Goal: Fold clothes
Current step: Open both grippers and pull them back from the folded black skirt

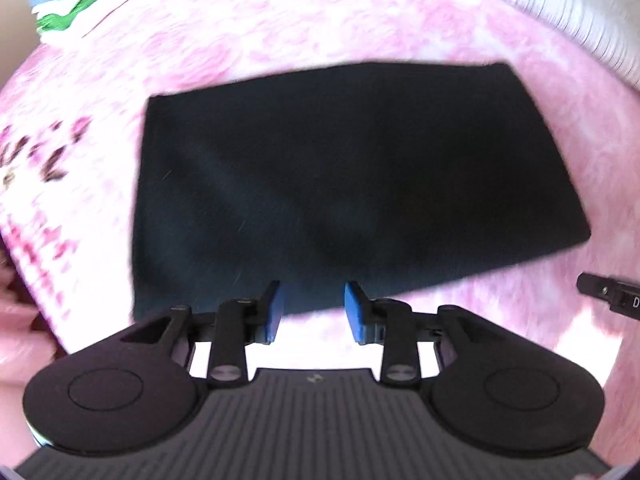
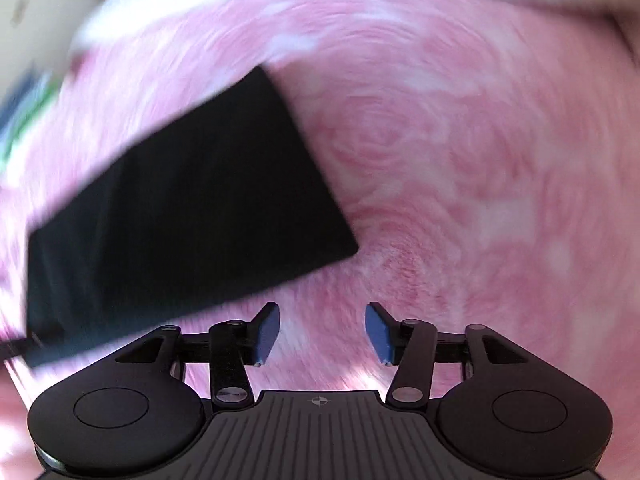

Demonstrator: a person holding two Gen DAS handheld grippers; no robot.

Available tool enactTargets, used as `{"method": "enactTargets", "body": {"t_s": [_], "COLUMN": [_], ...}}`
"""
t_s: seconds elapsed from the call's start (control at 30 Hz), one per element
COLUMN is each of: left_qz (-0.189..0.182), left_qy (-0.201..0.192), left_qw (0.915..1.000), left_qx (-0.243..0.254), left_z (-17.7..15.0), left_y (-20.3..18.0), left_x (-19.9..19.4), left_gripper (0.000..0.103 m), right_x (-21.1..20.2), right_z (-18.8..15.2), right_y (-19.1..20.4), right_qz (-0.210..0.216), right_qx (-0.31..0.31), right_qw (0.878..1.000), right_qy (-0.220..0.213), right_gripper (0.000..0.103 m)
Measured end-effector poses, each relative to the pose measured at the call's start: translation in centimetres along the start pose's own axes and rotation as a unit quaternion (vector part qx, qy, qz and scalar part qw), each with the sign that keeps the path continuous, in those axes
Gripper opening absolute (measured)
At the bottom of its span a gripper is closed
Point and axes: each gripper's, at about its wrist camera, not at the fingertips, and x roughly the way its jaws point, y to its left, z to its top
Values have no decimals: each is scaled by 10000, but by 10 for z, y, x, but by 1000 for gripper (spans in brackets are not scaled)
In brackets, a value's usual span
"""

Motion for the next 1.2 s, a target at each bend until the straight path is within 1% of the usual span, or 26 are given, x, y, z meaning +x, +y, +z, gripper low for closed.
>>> {"method": "enactTargets", "body": {"t_s": [0.07, 0.13, 0.23, 0.37, 0.5, 0.67, 1.0, 1.2], "left_qz": [140, 270, 359, 404, 363, 326, 401, 426], "left_qy": [158, 285, 324, 277, 228, 158, -9, -108], "left_qw": [9998, 9992, 9987, 9986, 9986, 9987, 9987, 9984], "left_qx": [-42, -99, -169, -217, -323, -360, -326, -342], "left_z": [-8, -16, -26, -31, -33, -35, -38, -39], "left_y": [2, 4, 13, 24, 32, 38, 45, 50], "left_x": [-12, -23, -44, -71, -90, -109, -136, -147], "left_gripper": [32, 33, 38, 39, 39, 39, 40, 40], "right_x": [-10, -20, -33, -45, -56, -68, -91, -98], "right_z": [-4, -7, -8, -4, 1, 2, 1, 0], "right_y": [15, 28, 45, 68, 81, 88, 98, 99], "right_qz": [-21, 3, 106, 166, 168, 154, 168, 219], "right_qx": [-316, -443, -579, -870, -1070, -1111, -1140, -1126], "right_qw": [9994, 9984, 9968, 9936, 9916, 9912, 9911, 9915], "right_qy": [170, 359, 548, 705, 702, 701, 664, 608], "right_gripper": [56, 58, 60, 60, 60, 60, 61, 61]}}
